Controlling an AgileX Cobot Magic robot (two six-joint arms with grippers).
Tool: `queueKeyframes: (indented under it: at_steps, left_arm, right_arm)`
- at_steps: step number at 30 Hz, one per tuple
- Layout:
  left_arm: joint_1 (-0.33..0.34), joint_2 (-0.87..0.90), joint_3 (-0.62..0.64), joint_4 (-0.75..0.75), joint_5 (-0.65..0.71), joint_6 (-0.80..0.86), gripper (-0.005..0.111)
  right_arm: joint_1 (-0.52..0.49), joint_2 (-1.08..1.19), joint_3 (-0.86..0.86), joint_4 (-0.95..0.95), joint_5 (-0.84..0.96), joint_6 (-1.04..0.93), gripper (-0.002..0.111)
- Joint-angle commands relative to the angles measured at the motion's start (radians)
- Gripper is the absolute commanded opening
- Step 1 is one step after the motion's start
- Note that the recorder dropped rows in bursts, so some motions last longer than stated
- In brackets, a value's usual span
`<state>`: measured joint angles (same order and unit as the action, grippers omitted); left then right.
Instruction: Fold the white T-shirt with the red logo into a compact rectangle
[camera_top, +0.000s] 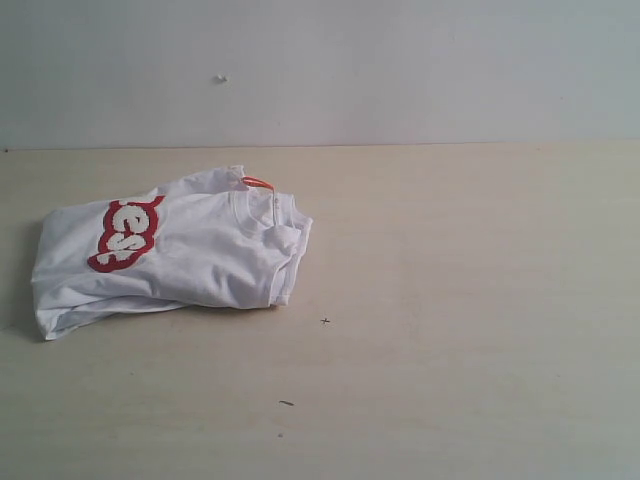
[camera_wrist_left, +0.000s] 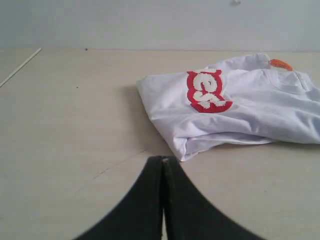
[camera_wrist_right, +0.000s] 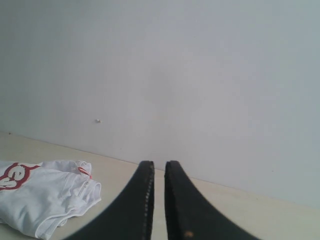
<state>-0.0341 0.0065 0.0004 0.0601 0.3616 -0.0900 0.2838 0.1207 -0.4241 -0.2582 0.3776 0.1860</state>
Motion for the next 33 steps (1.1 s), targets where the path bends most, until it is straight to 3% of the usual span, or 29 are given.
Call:
queueKeyframes:
  at_steps: [1, 33]
  left_arm:
    - [0.004, -0.006, 0.0, 0.008, -0.003, 0.044, 0.0]
    - [0.004, -0.006, 0.0, -0.004, 0.001, 0.09, 0.0]
  right_arm:
    - [-0.004, -0.005, 0.01, -0.003, -0.008, 0.0, 0.01]
    - [-0.004, -0.005, 0.01, -0.003, -0.008, -0.002, 0.01]
